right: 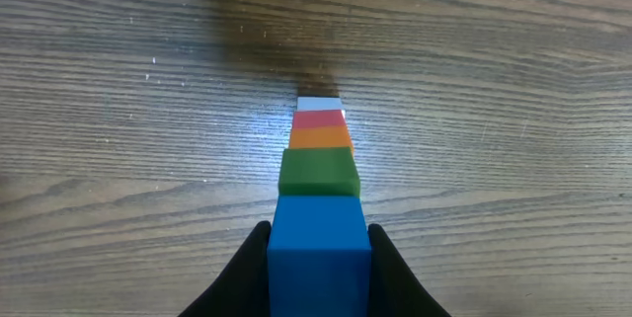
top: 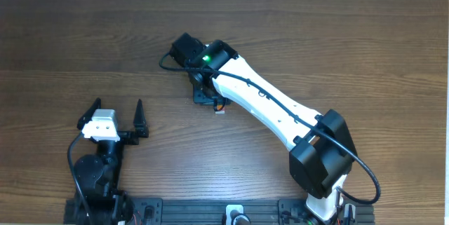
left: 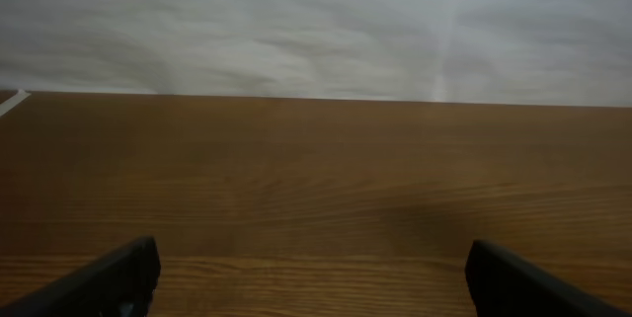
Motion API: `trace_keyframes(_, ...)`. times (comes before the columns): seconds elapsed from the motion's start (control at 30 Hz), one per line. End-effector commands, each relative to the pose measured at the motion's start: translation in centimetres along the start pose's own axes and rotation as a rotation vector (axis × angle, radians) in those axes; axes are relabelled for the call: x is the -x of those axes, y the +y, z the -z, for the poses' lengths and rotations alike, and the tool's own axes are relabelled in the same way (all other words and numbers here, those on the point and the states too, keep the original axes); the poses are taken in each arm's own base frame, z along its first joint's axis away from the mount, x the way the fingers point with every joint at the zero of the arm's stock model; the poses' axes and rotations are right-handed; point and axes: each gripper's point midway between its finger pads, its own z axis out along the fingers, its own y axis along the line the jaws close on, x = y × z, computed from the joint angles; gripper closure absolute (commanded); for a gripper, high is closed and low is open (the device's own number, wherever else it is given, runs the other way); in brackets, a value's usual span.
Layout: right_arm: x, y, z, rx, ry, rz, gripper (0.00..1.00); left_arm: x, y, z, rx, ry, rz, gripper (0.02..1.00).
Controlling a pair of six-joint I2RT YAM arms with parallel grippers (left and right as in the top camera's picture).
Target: Stack Cubes
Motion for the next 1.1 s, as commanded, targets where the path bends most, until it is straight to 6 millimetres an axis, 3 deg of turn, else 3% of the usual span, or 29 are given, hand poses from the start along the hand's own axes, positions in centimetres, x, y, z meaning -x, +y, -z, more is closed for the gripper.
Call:
trace_keyframes(0.03, 0.28, -0.67, -0.35, -0.015, 0.001, -0.038, 0.989, -0.10, -0.04, 0.01, -0.005, -0.002, -0.014, 0.018)
trace_keyframes(0.87, 0.66, -0.46, -0.85, -0.011, -0.004, -0.064, 0.932, -0.10, -0.04, 0.01, -0.005, -0.002, -0.014, 0.018)
trace_keyframes(1.1, 0.63, -0.48, -0.85, -0.012, -0.003, -0.064, 0.833, -0.09, -0.04, 0.01, -0.005, -0.002, -0.014, 0.018)
